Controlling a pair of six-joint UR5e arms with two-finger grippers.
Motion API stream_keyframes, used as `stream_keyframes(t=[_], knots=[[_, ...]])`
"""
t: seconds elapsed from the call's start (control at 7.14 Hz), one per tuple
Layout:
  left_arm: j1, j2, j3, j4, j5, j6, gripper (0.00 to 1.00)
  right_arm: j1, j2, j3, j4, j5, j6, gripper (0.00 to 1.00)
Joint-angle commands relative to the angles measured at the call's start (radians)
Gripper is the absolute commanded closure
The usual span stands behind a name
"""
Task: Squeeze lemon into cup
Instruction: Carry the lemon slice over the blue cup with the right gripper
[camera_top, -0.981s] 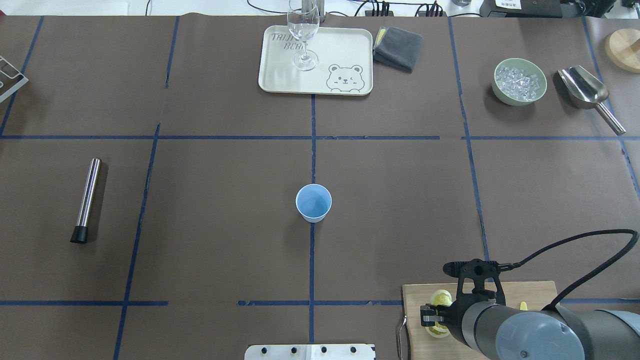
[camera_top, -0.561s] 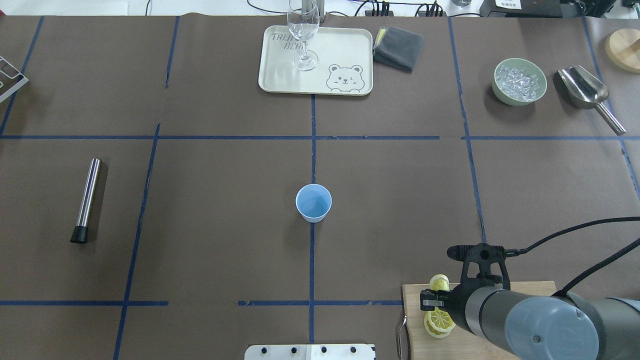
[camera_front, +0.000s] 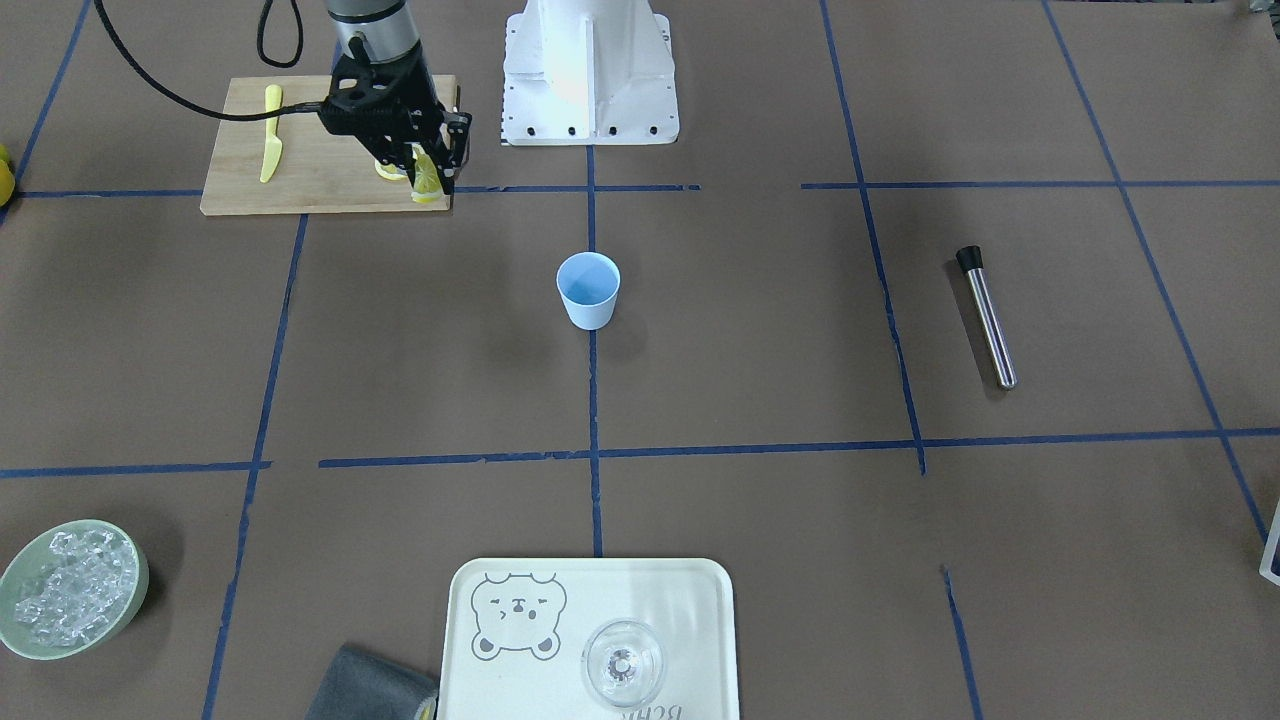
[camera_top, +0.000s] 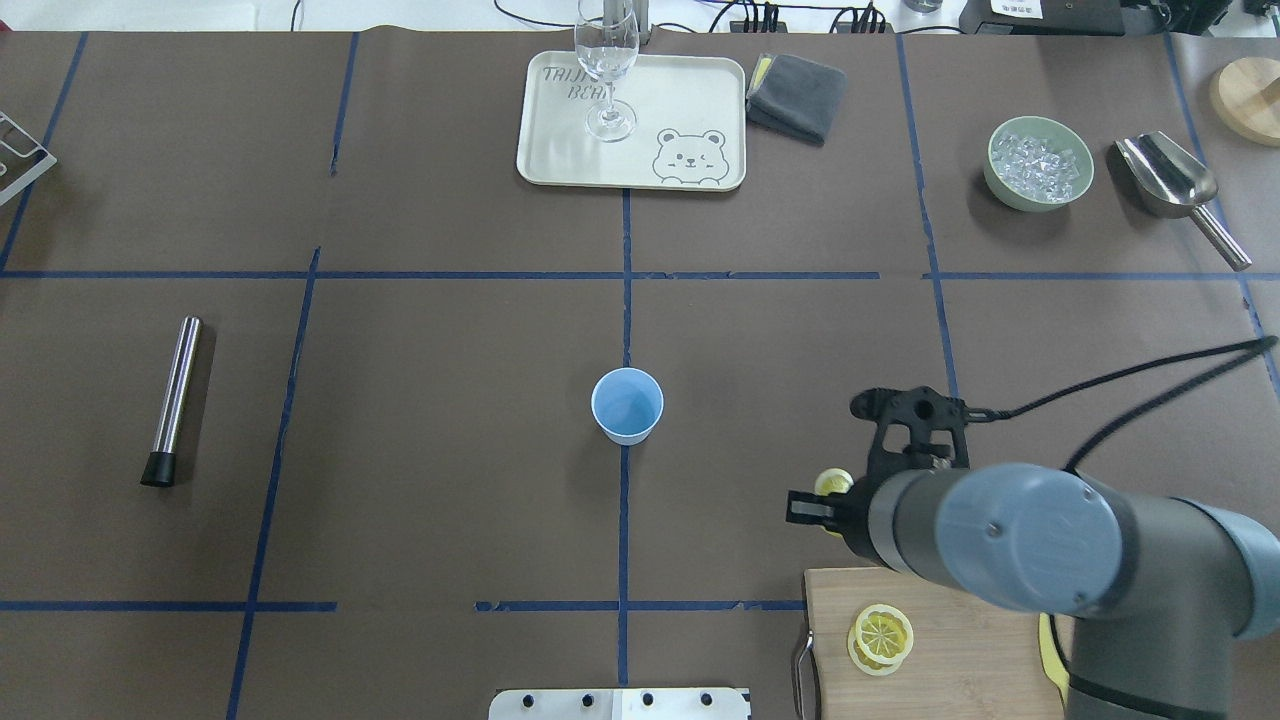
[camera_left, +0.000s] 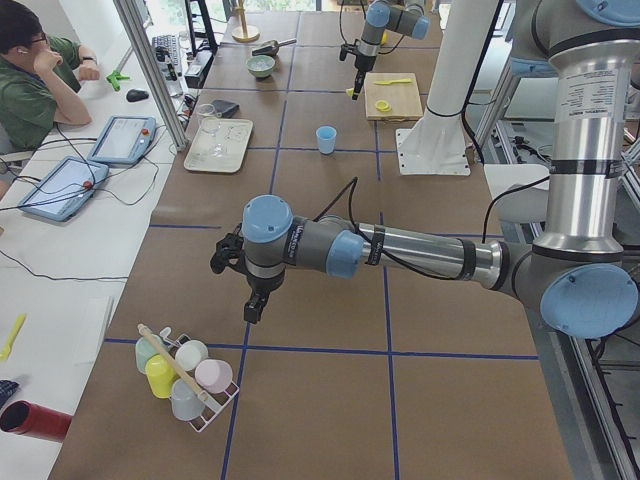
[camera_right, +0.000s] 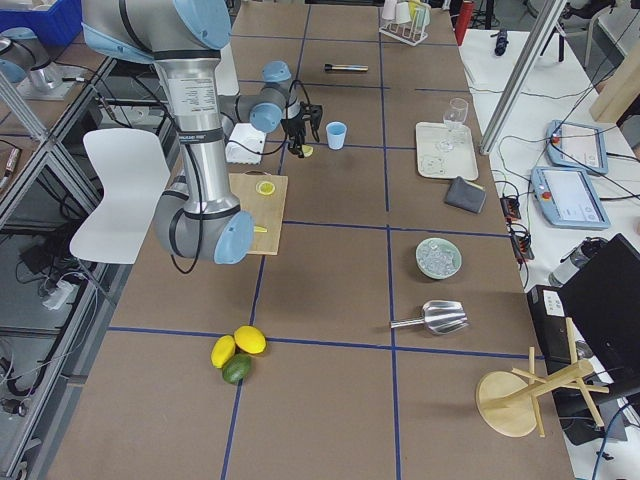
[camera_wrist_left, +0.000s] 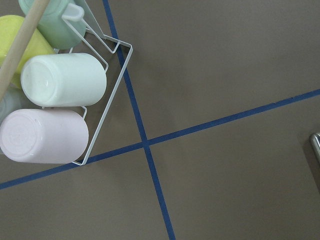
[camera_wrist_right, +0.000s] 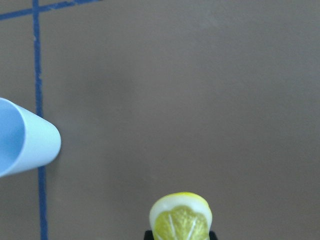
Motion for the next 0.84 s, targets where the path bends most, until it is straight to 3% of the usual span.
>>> stream_keyframes(t=[0.0, 0.7], knots=[[0.0, 0.0, 0.002, 0.0, 0.0, 0.0, 0.0, 0.068, 0.215, -0.155, -0.075, 0.033, -0.011, 0.67], [0.0, 0.0, 0.005, -0.002, 0.0, 0.0, 0.0, 0.081, 0.497, -0.477, -0.066, 0.028, -0.012, 0.64]])
